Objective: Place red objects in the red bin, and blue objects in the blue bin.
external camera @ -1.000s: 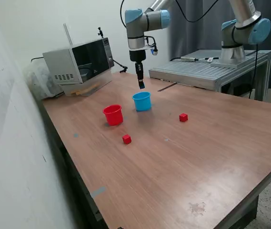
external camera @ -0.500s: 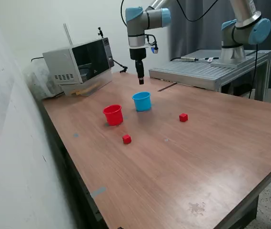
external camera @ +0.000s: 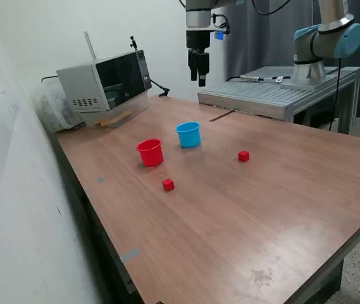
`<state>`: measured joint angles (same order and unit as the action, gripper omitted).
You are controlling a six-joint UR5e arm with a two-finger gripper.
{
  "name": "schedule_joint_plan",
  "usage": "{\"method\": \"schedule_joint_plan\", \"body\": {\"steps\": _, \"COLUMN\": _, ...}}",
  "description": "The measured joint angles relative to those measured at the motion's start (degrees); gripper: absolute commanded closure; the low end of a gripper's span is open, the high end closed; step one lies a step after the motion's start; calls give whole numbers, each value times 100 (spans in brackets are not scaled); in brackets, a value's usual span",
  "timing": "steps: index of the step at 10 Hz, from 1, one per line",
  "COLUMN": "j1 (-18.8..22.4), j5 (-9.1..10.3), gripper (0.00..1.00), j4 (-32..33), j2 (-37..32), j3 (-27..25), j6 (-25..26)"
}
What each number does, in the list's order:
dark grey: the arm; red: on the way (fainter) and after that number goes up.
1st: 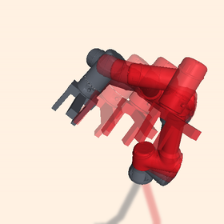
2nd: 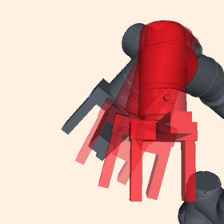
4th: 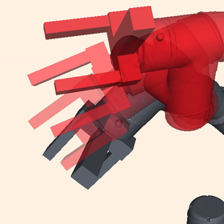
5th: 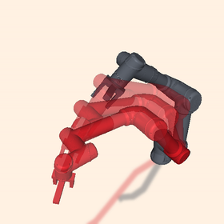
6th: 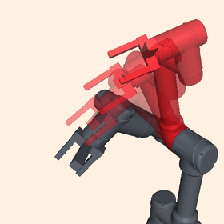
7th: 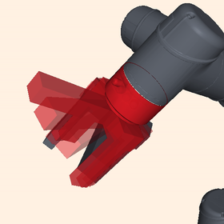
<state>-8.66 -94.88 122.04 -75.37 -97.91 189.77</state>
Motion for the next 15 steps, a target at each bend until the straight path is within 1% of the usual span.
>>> {"method": "schedule_joint_plan", "body": {"steps": 2, "j1": 624, "j5": 6, "gripper": 0, "j4": -497, "j2": -677, "j3": -8, "j6": -34}}
{"method": "schedule_joint_plan", "body": {"steps": 4, "j1": 1204, "j5": 17, "gripper": 0, "j4": -802, "j2": -1115, "j3": -9, "j6": -18}}
{"method": "schedule_joint_plan", "body": {"steps": 6, "j1": 1679, "j5": 40, "gripper": 0, "j4": -899, "j2": -1271, "j3": -20, "j6": 33}}
{"method": "schedule_joint_plan", "body": {"steps": 8, "j1": 1963, "j5": 118, "gripper": 0, "j4": -889, "j2": -1283, "j3": -15, "j6": 115}}
{"method": "schedule_joint_plan", "body": {"steps": 10, "j1": 2084, "j5": 223, "gripper": 0, "j4": -683, "j2": -990, "j3": -52, "j6": 145}}
{"method": "schedule_joint_plan", "body": {"steps": 13, "j1": 2084, "j5": 272, "gripper": 0, "j4": 318, "j2": -17, "j3": -366, "j6": 148}}
{"method": "schedule_joint_plan", "body": {"steps": 15, "j1": 1950, "j5": 276, "gripper": 0, "j4": 852, "j2": 691, "j3": -469, "j6": 141}}
